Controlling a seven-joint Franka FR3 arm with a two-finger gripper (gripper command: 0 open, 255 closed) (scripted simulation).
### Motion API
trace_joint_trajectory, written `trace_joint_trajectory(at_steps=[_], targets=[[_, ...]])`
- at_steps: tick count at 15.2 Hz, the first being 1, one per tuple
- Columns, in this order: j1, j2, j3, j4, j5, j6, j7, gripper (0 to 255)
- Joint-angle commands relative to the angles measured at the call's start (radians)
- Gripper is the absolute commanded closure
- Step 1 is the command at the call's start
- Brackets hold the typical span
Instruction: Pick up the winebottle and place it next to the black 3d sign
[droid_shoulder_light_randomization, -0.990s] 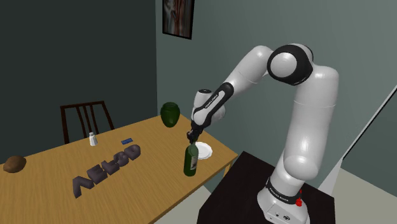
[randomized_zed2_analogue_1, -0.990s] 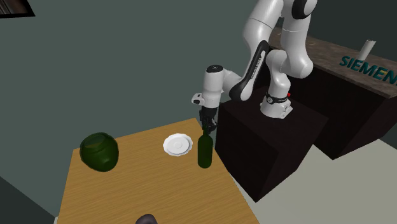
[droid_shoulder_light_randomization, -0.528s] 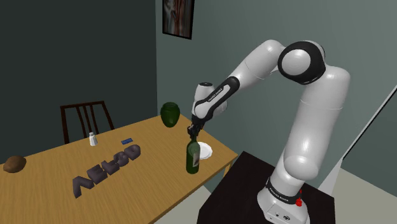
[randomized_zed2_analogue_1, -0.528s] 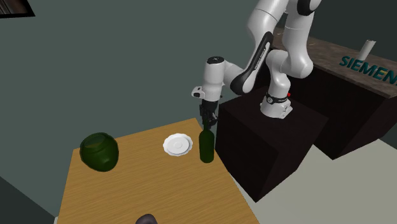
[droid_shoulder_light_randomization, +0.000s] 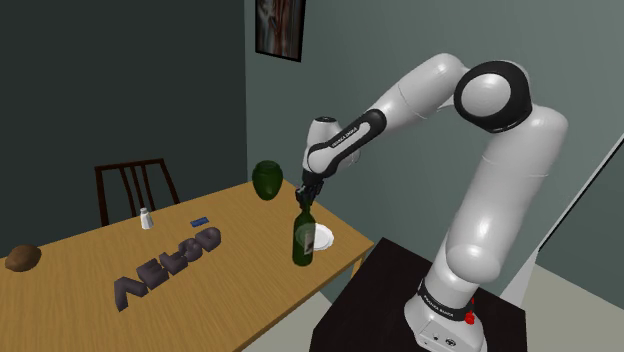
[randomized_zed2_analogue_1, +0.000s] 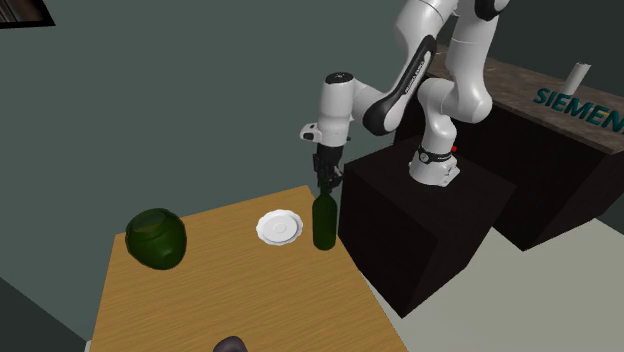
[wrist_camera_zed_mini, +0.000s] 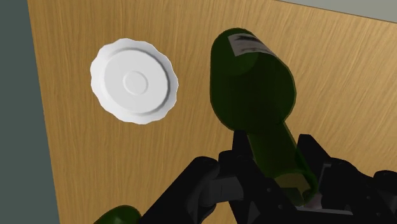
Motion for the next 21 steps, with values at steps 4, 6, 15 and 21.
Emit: trace_joint_trajectory(at_steps=[4,6,15,21], targets=[[0.001,-0.054,0.0,0.015,-0.009,-0.069,0.009,255],[0.001,-0.073,0.001,0.024,-0.012,-0.097,0.011,255],[0.0,-0.148,0.002,0.075,-0.022,-0.223,0.019,255],[0.0,-0.188,0.003,0.119,-0.026,-0.306,0.022,255]])
